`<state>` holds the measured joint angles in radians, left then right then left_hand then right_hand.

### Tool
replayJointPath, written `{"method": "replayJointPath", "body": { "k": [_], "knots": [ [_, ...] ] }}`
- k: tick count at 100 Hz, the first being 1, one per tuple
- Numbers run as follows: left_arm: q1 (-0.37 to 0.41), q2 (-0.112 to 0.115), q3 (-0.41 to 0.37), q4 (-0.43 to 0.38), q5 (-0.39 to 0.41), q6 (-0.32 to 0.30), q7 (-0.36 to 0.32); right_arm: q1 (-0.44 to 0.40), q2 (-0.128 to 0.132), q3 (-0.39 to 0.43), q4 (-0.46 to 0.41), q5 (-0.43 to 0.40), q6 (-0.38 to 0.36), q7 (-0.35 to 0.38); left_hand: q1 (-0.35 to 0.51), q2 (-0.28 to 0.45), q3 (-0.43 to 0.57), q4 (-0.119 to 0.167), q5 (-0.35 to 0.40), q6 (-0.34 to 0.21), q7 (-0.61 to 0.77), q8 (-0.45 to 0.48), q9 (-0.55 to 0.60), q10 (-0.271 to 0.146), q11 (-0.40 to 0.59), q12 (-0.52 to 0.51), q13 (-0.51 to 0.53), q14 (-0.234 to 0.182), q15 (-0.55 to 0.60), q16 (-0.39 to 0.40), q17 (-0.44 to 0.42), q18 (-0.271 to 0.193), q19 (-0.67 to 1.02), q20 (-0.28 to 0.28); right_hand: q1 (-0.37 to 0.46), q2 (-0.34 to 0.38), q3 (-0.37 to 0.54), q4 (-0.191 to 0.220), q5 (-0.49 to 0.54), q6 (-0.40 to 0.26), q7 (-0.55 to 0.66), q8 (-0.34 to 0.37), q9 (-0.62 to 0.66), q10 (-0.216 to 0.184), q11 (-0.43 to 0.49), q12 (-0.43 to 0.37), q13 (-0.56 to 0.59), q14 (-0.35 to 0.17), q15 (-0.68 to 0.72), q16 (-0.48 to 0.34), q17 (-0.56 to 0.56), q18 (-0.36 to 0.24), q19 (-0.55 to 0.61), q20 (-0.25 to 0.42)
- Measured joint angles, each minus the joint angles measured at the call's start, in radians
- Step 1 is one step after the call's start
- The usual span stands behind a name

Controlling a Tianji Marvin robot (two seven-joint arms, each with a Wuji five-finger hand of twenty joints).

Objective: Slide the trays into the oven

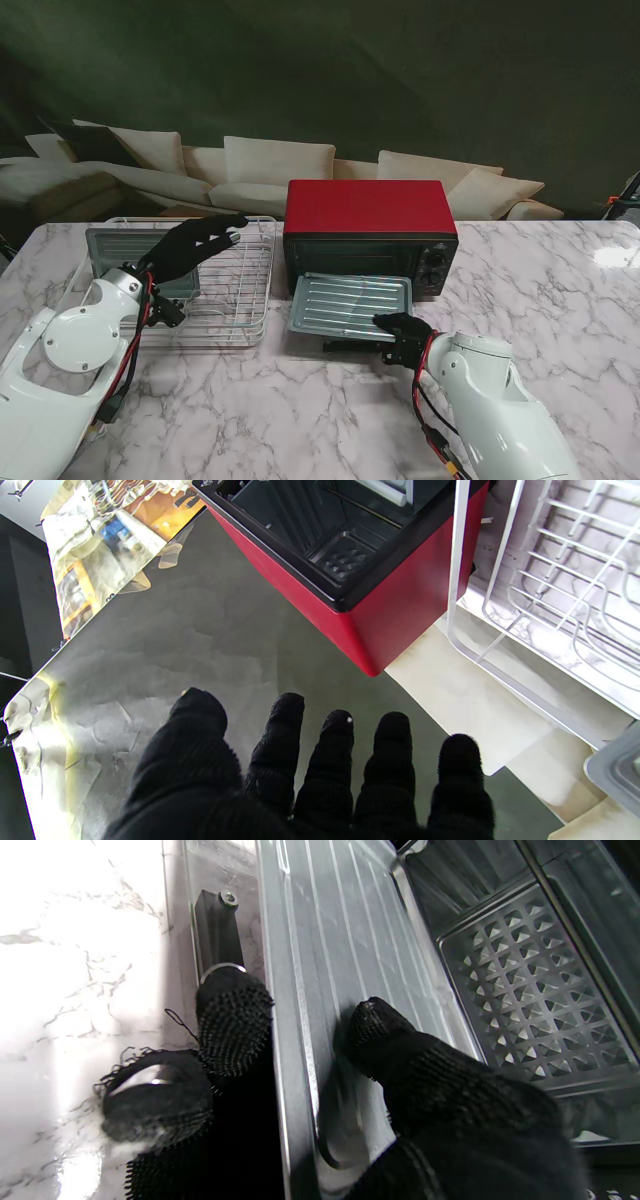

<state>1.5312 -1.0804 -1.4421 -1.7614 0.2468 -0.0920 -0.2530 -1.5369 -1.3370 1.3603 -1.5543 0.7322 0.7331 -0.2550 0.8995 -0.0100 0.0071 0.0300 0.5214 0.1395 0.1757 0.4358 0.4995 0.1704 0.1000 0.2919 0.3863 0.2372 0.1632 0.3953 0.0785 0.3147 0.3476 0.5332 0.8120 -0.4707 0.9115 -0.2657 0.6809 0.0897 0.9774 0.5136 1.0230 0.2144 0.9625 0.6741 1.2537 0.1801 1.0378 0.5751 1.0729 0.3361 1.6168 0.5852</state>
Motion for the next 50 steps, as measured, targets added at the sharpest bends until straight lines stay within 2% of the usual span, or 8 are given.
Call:
{"method": "replayJointPath", "body": {
  "k": [21, 50],
  "knots": [
    [0.009, 0.001, -0.002, -0.002, 0.001, -0.003, -0.003, 0.014, 0.0, 0.0, 0.014, 0.008, -0.01, 0.012, 0.0, 0.0, 0.0, 0.0, 0.0, 0.0, 0.0, 0.0, 0.0, 0.0, 0.0, 0.0, 0.0, 0.001, 0.0, 0.0, 0.0, 0.0, 0.0, 0.0, 0.0, 0.005, -0.003, 0.0, 0.0, 0.0, 0.0, 0.001, 0.0, 0.0, 0.004, 0.01, 0.0, -0.005, 0.006, 0.0, 0.0, -0.008, 0.004, 0.0],
    [0.018, 0.001, -0.005, -0.007, 0.001, -0.005, -0.004, 0.027, -0.004, 0.001, 0.032, 0.031, -0.028, -0.007, 0.0, 0.0, 0.0, 0.0, 0.0, 0.0, 0.0, 0.0, 0.0, 0.0, 0.0, 0.0, 0.0, 0.001, 0.0, 0.0, 0.0, 0.0, 0.0, 0.0, 0.0, 0.005, -0.003, 0.0, 0.0, 0.0, 0.0, 0.002, -0.001, 0.0, 0.008, 0.013, 0.0, -0.006, 0.012, 0.0, 0.0, -0.01, 0.005, 0.0]
  ]
}}
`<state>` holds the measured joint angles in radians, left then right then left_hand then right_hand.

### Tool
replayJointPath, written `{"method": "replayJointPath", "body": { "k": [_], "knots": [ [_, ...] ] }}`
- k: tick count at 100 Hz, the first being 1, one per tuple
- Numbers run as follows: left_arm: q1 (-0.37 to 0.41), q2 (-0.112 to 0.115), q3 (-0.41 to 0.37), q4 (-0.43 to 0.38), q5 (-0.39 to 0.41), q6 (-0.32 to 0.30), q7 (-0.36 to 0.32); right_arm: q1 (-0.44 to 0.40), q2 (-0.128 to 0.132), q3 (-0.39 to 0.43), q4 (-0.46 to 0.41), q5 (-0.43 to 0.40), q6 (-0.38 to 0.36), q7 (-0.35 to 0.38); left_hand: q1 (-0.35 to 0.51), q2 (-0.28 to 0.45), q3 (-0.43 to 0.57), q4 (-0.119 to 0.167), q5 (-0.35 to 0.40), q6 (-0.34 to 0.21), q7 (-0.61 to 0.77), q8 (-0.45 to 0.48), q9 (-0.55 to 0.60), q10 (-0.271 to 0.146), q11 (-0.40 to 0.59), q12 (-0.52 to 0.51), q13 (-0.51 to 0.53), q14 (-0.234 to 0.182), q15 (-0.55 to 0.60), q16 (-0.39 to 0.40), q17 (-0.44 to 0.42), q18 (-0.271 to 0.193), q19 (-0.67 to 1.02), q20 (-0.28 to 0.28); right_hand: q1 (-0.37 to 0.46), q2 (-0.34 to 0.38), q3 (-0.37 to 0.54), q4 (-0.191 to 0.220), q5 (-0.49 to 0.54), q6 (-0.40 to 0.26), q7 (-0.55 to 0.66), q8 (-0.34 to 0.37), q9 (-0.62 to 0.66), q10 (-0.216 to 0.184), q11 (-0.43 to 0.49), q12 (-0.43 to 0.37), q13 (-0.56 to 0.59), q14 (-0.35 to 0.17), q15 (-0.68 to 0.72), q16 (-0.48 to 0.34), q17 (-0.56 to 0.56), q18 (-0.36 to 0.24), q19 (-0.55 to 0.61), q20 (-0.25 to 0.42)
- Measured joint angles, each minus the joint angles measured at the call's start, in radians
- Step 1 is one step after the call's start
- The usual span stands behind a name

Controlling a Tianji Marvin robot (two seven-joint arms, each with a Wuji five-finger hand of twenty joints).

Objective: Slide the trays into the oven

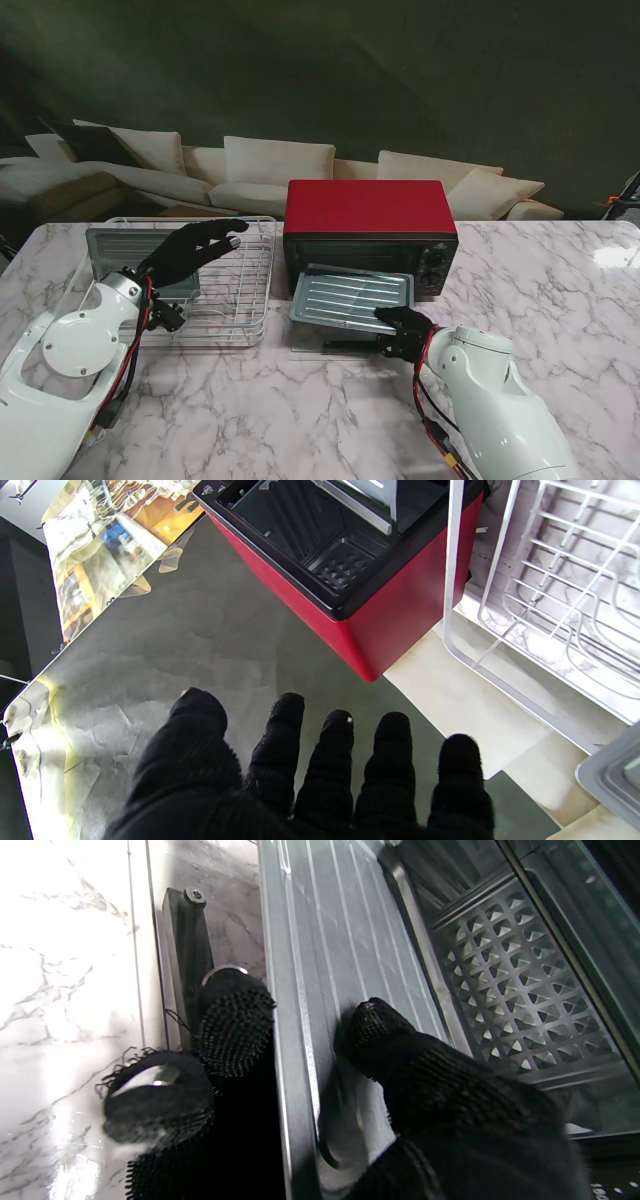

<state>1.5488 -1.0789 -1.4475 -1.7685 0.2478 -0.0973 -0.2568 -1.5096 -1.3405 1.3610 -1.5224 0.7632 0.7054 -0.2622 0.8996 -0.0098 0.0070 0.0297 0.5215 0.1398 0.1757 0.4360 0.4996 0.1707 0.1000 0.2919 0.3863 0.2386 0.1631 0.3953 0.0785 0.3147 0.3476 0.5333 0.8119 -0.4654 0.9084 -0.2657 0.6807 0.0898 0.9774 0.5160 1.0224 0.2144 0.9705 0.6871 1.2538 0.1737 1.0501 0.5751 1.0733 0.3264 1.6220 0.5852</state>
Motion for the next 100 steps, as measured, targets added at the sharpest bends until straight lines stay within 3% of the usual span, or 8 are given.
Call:
{"method": "replayJointPath", "body": {
  "k": [64, 100],
  "knots": [
    [0.006, 0.001, -0.007, -0.002, 0.001, 0.0, -0.006, 0.077, -0.011, -0.04, 0.076, 0.006, 0.006, -0.006, 0.0, 0.0, 0.0, 0.0, 0.0, 0.0, 0.0, 0.0, 0.0, 0.0, 0.0, 0.0, 0.0, 0.0, 0.0, 0.0, 0.0, 0.0, 0.0, 0.0, -0.008, 0.01, -0.001, 0.0, -0.007, 0.0, -0.005, 0.026, 0.0, -0.001, 0.002, 0.013, 0.002, -0.016, 0.012, 0.0, 0.012, -0.016, 0.009, 0.002],
    [0.01, 0.001, -0.009, -0.003, 0.001, 0.001, -0.005, 0.097, 0.003, -0.039, 0.1, -0.116, 0.026, 0.117, 0.0, 0.0, 0.0, 0.0, 0.0, 0.0, 0.0, 0.0, 0.0, 0.0, 0.0, 0.0, 0.0, 0.0, 0.0, 0.0, 0.0, 0.0, 0.0, 0.0, -0.02, 0.022, -0.017, -0.001, -0.01, -0.025, -0.013, 0.061, 0.0, -0.002, 0.012, 0.05, 0.002, -0.045, 0.05, 0.0, 0.036, -0.072, 0.043, 0.018]
  ]
}}
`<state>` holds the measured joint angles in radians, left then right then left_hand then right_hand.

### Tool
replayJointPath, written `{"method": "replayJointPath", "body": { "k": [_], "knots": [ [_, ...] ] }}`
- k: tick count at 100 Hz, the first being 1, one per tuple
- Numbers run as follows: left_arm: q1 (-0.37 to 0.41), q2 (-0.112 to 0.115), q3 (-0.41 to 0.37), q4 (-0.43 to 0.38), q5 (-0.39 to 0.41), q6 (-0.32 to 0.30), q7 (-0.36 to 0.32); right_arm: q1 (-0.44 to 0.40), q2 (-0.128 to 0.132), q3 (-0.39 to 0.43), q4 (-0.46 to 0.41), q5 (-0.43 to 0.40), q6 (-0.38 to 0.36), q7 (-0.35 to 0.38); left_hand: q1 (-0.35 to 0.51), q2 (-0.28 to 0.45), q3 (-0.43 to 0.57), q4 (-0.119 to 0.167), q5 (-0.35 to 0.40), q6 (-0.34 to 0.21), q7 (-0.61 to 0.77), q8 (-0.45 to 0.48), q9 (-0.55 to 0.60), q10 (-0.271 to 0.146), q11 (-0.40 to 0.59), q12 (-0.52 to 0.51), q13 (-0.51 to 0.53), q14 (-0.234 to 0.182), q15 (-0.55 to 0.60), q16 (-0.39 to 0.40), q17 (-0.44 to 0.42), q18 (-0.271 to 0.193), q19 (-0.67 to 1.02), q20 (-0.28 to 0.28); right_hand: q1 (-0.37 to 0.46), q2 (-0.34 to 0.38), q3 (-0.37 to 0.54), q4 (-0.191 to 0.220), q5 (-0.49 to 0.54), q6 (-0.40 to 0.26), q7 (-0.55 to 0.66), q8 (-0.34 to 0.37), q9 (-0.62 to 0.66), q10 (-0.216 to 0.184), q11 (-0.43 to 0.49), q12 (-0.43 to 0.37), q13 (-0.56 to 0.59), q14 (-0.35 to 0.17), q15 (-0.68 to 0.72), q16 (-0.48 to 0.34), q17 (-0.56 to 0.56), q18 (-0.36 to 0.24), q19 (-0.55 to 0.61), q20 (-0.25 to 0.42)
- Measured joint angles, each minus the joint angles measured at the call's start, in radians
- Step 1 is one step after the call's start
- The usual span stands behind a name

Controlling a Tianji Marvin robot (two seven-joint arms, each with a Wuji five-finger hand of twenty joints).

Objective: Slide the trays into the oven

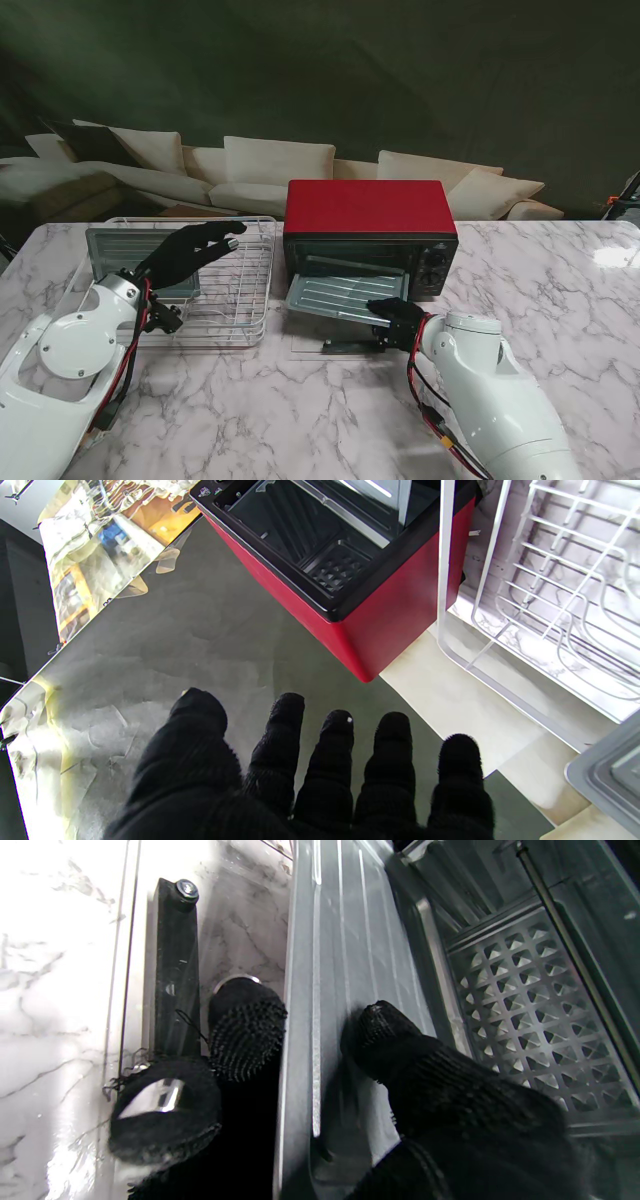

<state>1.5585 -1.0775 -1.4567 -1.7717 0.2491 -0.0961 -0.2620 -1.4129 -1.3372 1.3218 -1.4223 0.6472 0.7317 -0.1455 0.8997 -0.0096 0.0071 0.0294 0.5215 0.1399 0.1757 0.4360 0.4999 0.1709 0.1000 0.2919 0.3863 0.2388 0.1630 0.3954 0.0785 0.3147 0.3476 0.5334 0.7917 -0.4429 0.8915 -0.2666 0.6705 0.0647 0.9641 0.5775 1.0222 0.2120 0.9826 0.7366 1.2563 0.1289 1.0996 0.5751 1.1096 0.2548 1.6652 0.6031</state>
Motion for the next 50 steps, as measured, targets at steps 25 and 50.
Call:
{"method": "replayJointPath", "body": {
  "k": [25, 50],
  "knots": [
    [0.0, 0.0, 0.001, 0.0, -0.001, 0.001, -0.001, 0.005, 0.013, 0.013, 0.005, -0.04, 0.041, 0.068, 0.0, 0.0, 0.0, 0.0, 0.0, 0.0, 0.0, 0.0, 0.0, 0.0, 0.0, 0.0, 0.0, 0.0, 0.0, 0.0, 0.0, 0.0, 0.0, 0.0, 0.0, 0.0, -0.008, -0.001, 0.002, -0.003, -0.001, 0.004, 0.0, 0.0, 0.0, 0.015, 0.0, -0.009, 0.02, 0.0, 0.007, -0.016, 0.016, 0.002],
    [-0.002, 0.0, 0.004, 0.001, -0.003, 0.0, 0.002, -0.002, 0.023, 0.018, 0.007, -0.04, 0.023, 0.093, 0.0, 0.0, 0.0, 0.0, 0.0, 0.0, 0.0, 0.0, 0.0, 0.0, 0.0, 0.0, 0.0, 0.0, 0.0, 0.0, 0.0, 0.0, 0.0, 0.0, 0.0, 0.0, -0.008, -0.001, 0.01, -0.003, -0.015, 0.023, 0.0, -0.01, 0.001, 0.039, 0.011, -0.011, 0.039, 0.0, 0.018, -0.019, 0.04, 0.005]
  ]
}}
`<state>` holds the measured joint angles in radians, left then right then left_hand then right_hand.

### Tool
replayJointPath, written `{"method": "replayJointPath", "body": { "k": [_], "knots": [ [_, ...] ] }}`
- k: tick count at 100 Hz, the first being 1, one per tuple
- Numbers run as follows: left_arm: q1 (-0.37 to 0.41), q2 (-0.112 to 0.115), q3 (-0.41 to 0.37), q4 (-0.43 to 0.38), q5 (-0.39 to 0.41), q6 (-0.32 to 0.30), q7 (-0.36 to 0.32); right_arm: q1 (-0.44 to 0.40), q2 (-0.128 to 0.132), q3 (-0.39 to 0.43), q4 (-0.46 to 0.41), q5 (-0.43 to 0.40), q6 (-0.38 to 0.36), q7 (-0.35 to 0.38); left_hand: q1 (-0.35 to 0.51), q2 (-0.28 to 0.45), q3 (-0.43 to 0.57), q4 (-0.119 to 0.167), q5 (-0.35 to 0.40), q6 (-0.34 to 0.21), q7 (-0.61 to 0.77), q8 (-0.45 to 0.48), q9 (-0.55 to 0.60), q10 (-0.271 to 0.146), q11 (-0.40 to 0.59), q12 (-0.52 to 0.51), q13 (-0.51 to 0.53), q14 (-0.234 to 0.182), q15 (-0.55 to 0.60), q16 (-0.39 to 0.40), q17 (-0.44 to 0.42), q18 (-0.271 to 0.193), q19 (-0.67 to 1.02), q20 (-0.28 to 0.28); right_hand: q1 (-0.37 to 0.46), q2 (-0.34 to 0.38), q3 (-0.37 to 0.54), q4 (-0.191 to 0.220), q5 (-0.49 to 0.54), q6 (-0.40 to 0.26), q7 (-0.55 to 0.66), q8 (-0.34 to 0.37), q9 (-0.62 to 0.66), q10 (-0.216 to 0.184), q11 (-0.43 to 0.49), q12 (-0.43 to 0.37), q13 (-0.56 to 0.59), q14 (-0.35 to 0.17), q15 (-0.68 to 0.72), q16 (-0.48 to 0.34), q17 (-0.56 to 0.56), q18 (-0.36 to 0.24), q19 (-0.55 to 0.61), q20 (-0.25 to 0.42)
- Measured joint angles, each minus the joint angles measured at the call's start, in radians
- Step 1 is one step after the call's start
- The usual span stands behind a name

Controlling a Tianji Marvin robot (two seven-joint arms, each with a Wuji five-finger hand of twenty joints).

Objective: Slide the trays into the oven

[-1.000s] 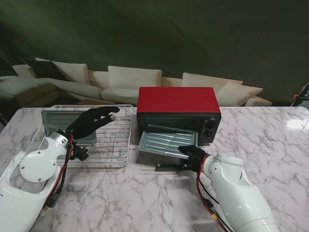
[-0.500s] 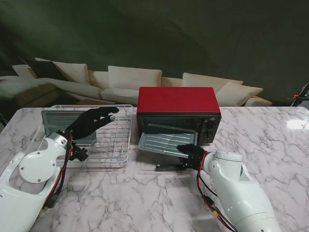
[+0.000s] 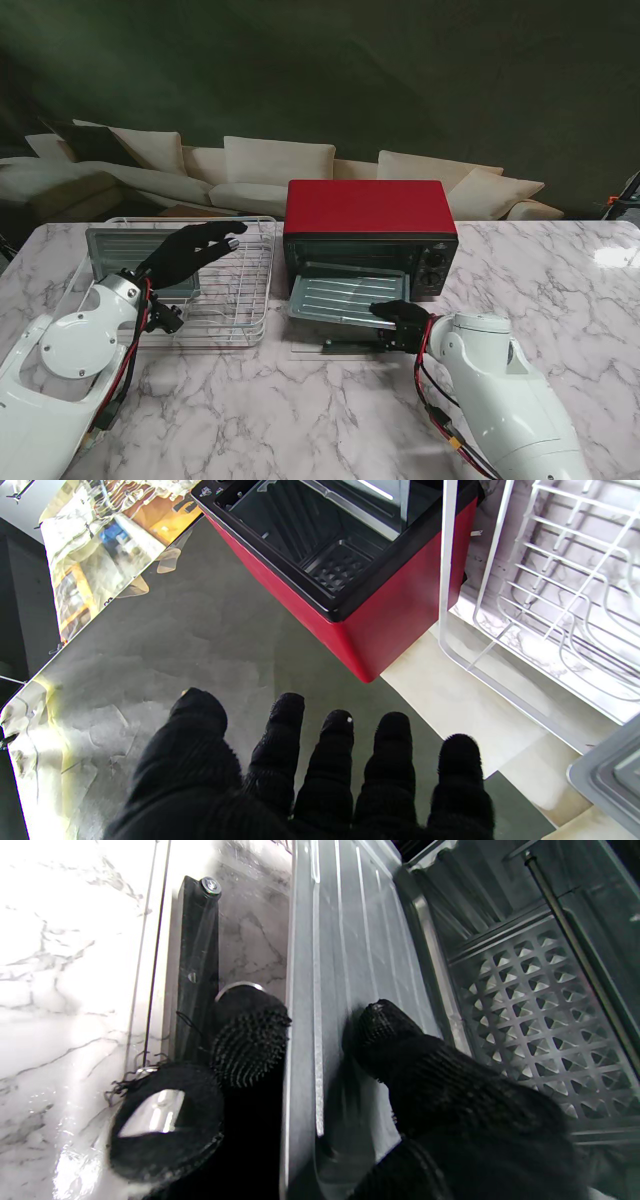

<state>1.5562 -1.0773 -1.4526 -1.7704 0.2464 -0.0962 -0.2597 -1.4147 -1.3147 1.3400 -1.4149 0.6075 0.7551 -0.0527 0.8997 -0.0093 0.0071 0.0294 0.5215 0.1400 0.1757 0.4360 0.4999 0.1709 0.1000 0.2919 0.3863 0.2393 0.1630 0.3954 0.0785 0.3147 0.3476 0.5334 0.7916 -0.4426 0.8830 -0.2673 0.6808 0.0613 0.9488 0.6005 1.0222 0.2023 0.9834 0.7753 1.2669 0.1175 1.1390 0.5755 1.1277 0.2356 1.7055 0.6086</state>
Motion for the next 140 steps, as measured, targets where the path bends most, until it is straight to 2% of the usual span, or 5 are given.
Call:
{"method": "replayJointPath", "body": {
  "k": [33, 50, 73, 96, 140],
  "knots": [
    [-0.005, 0.0, 0.006, 0.003, 0.0, 0.0, -0.001, 0.024, 0.007, -0.011, 0.035, -0.018, -0.036, 0.027, 0.0, 0.01, 0.0, 0.0, 0.0, 0.0, 0.0, 0.0, 0.011, 0.0, 0.0, 0.0, 0.0, 0.001, 0.0, 0.0, 0.0, 0.0, 0.0, 0.0, 0.0, 0.0, -0.005, 0.0, 0.015, 0.0, -0.022, 0.019, 0.0, -0.002, 0.0, 0.016, 0.0, -0.005, 0.011, 0.01, 0.013, -0.009, 0.008, 0.0],
    [-0.011, 0.0, 0.007, 0.006, 0.0, -0.001, -0.002, 0.047, 0.002, -0.015, 0.061, -0.022, -0.036, 0.02, 0.0, 0.01, 0.0, 0.0, 0.0, 0.0, 0.0, 0.0, 0.012, 0.0, 0.0, 0.0, 0.0, 0.001, 0.0, 0.0, 0.0, 0.0, 0.0, 0.0, 0.0, 0.0, -0.007, 0.0, 0.019, 0.0, -0.023, 0.026, 0.0, -0.002, 0.0, 0.025, 0.0, -0.016, 0.029, 0.012, 0.028, -0.025, 0.008, 0.003],
    [-0.014, 0.0, 0.009, 0.009, -0.001, -0.001, -0.002, 0.067, -0.012, -0.017, 0.085, -0.014, -0.053, -0.026, 0.001, 0.01, 0.0, 0.0, 0.0, 0.0, 0.0, 0.0, 0.012, 0.0, 0.0, 0.0, 0.0, 0.001, 0.0, 0.0, 0.0, 0.0, 0.0, 0.0, 0.0, -0.001, -0.007, 0.0, 0.028, 0.002, -0.025, 0.028, 0.0, -0.003, 0.0, 0.026, 0.001, -0.019, 0.039, 0.022, 0.036, -0.034, 0.008, 0.004],
    [-0.014, 0.0, 0.01, 0.009, -0.001, -0.001, -0.002, 0.073, -0.032, -0.019, 0.089, 0.017, -0.075, -0.109, 0.001, 0.01, 0.0, 0.0, 0.0, 0.0, 0.0, 0.0, 0.012, 0.0, 0.0, 0.0, 0.0, 0.001, 0.0, 0.0, 0.0, 0.0, 0.0, 0.0, 0.0, -0.001, -0.009, 0.0, 0.029, 0.002, -0.025, 0.029, -0.01, -0.004, 0.0, 0.026, 0.001, -0.021, 0.037, 0.022, 0.035, -0.036, 0.008, 0.006],
    [-0.015, 0.0, 0.01, 0.009, -0.001, -0.001, -0.008, 0.098, -0.051, -0.032, 0.12, 0.043, -0.114, -0.182, 0.001, 0.01, 0.0, 0.0, 0.0, 0.0, 0.0, 0.0, 0.012, 0.0, 0.0, 0.0, 0.0, 0.005, 0.0, 0.0, 0.0, 0.0, 0.0, 0.0, 0.0, -0.001, -0.009, 0.005, 0.029, 0.002, -0.025, 0.041, -0.011, -0.015, 0.0, 0.025, 0.001, -0.021, 0.016, 0.033, 0.035, -0.037, 0.005, 0.011]
  ]
}}
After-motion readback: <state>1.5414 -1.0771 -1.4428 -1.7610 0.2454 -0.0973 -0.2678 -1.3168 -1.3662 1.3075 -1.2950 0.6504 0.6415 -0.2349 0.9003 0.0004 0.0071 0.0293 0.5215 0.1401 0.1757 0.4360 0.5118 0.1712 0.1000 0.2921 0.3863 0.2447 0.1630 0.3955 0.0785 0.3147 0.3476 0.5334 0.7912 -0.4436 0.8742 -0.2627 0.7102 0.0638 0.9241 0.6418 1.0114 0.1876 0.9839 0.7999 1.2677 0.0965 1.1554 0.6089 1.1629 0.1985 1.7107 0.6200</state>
